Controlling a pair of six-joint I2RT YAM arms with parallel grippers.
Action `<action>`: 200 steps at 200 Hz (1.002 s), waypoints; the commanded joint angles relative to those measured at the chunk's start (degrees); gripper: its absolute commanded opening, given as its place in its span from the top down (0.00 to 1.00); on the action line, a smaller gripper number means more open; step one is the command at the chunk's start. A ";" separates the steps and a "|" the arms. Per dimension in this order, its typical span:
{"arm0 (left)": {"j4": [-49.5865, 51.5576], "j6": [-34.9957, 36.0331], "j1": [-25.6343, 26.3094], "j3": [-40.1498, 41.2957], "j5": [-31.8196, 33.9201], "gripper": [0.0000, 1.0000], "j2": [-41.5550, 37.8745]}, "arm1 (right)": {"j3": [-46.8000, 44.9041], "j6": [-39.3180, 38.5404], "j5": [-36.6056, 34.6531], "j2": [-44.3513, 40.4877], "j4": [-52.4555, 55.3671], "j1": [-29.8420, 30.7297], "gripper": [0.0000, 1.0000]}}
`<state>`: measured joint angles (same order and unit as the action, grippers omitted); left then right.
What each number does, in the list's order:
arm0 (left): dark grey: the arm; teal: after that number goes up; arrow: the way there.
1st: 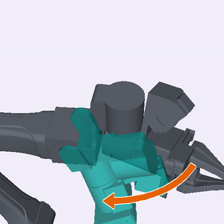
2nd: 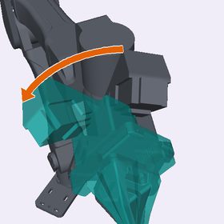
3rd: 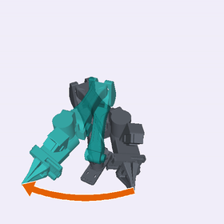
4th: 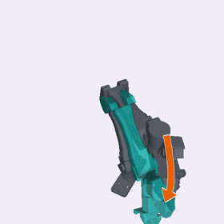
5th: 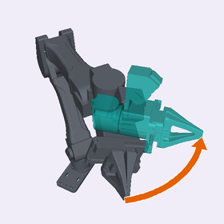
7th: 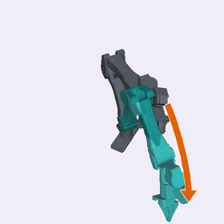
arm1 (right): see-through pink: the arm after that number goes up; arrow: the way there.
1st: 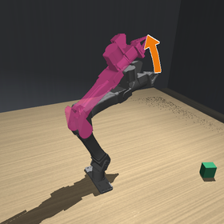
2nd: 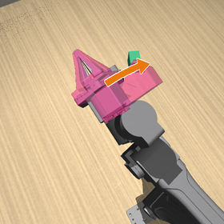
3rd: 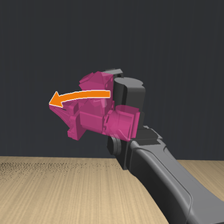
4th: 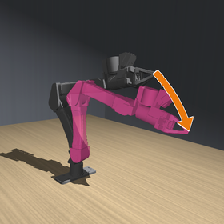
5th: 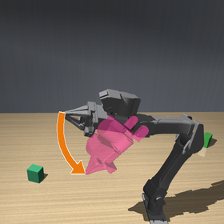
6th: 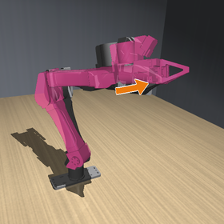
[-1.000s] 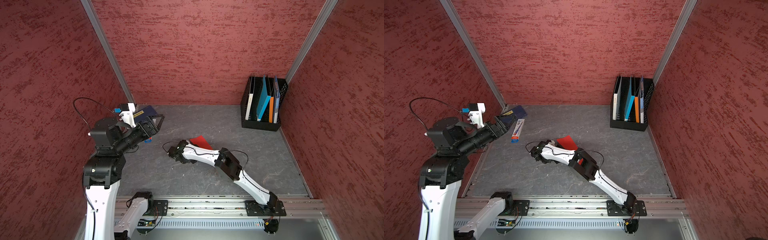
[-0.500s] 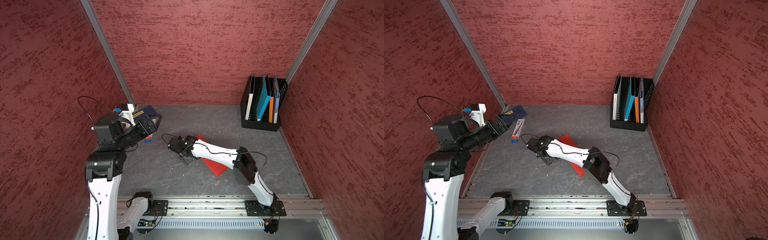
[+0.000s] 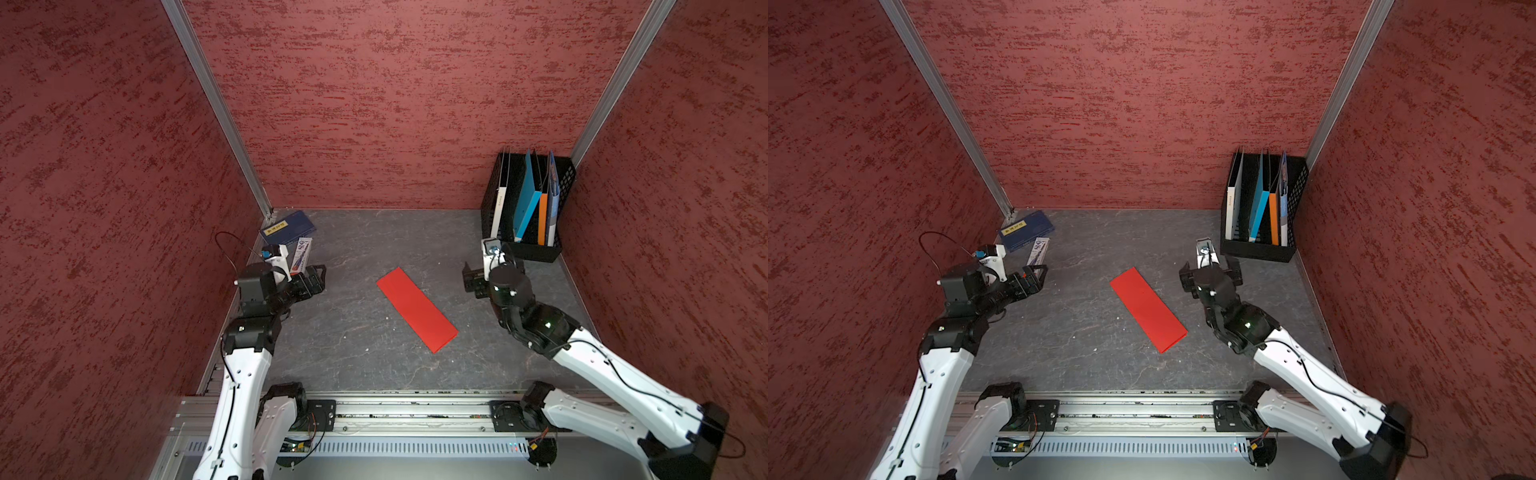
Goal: Fold the rectangular paper in half along the long edge
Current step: Reset both arms
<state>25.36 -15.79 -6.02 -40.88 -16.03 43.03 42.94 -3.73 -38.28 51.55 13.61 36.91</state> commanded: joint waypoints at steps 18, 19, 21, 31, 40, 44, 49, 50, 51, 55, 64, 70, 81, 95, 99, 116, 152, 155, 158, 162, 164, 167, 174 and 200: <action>-20.56 9.81 -0.58 10.25 4.92 0.00 1.96 | -12.81 1.00 15.60 -0.03 -17.83 -20.31 0.01; -20.90 9.94 -0.57 10.49 4.89 0.00 2.14 | -13.06 1.35 16.00 0.18 -18.13 -20.70 0.01; -21.48 10.07 -0.57 11.03 4.88 0.00 2.46 | -13.52 2.08 16.96 0.56 -18.85 -21.38 0.01; -25.12 9.94 -0.73 13.21 5.06 0.00 3.96 | -16.18 2.88 19.73 3.26 -23.78 -23.77 0.01; -29.36 9.50 -0.72 15.24 5.35 0.00 5.04 | -18.13 2.73 20.33 6.76 -29.55 -24.72 0.01; -31.66 9.67 -0.68 16.36 5.28 0.00 5.51 | -18.38 3.10 20.75 8.68 -31.15 -25.26 0.01; -34.95 9.72 -0.66 17.84 5.22 0.00 6.27 | -18.48 3.56 21.97 11.04 -32.95 -26.20 0.01; -35.82 9.72 -0.66 18.20 5.22 0.00 6.45 | -18.49 3.60 22.22 11.43 -33.30 -26.36 0.01; -36.57 9.73 -0.66 18.47 5.18 0.00 6.63 | -18.50 3.62 22.47 12.02 -33.65 -26.49 0.01; -39.58 9.82 -0.70 19.77 5.22 0.00 7.37 | -18.50 3.84 23.11 13.91 -35.25 -26.98 0.01; -45.55 11.09 -0.69 22.35 4.84 0.00 9.59 | -18.94 4.22 24.28 17.65 -39.98 -27.83 0.01; -47.69 11.03 -0.80 23.00 4.88 0.00 11.41 | -19.36 4.43 24.76 19.77 -43.53 -28.26 0.01; -47.58 10.95 -0.86 22.00 5.65 0.00 14.67 | -18.88 5.87 26.45 23.88 -47.95 -29.39 0.01; -51.65 12.48 0.10 22.18 7.35 0.00 19.52 | -16.55 3.29 28.44 27.37 -48.21 -30.03 0.01; -54.34 12.38 0.29 22.39 7.85 0.00 21.08 | -16.65 2.04 28.71 27.93 -48.99 -30.09 0.01; -64.28 12.43 0.57 23.48 9.24 0.00 27.24 | -19.27 0.50 29.21 29.63 -58.13 -31.40 0.01; -72.18 16.16 2.01 18.88 6.41 0.00 39.57 | -24.36 2.89 34.82 37.29 -73.67 -35.16 0.01; -72.81 16.56 1.99 18.87 5.66 0.00 40.55 | -24.32 2.85 35.05 36.85 -72.60 -35.15 0.01; -74.00 16.71 2.02 19.14 5.12 0.00 41.47 | -24.05 2.97 35.13 36.37 -71.20 -35.15 0.01; -76.38 17.01 2.20 19.80 5.12 0.00 42.82 | -23.76 3.21 35.20 36.11 -70.18 -35.15 0.01; -77.78 17.04 2.30 20.21 5.15 0.00 43.56 | -23.66 3.27 34.94 36.24 -70.11 -35.15 0.01; -79.95 17.07 2.39 20.80 5.36 0.00 44.58 | -23.61 3.22 34.80 36.59 -70.50 -35.15 0.01; -81.71 16.91 2.33 21.69 5.81 0.00 44.61 | -23.17 3.20 34.68 37.02 -70.37 -35.15 0.01; -82.07 17.82 2.80 22.43 5.46 0.00 44.09 | -22.46 3.30 34.72 36.72 -68.61 -35.24 0.01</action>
<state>-49.78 -0.21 -3.81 -19.31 -9.39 87.55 19.18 -0.86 -5.28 88.71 -51.33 1.78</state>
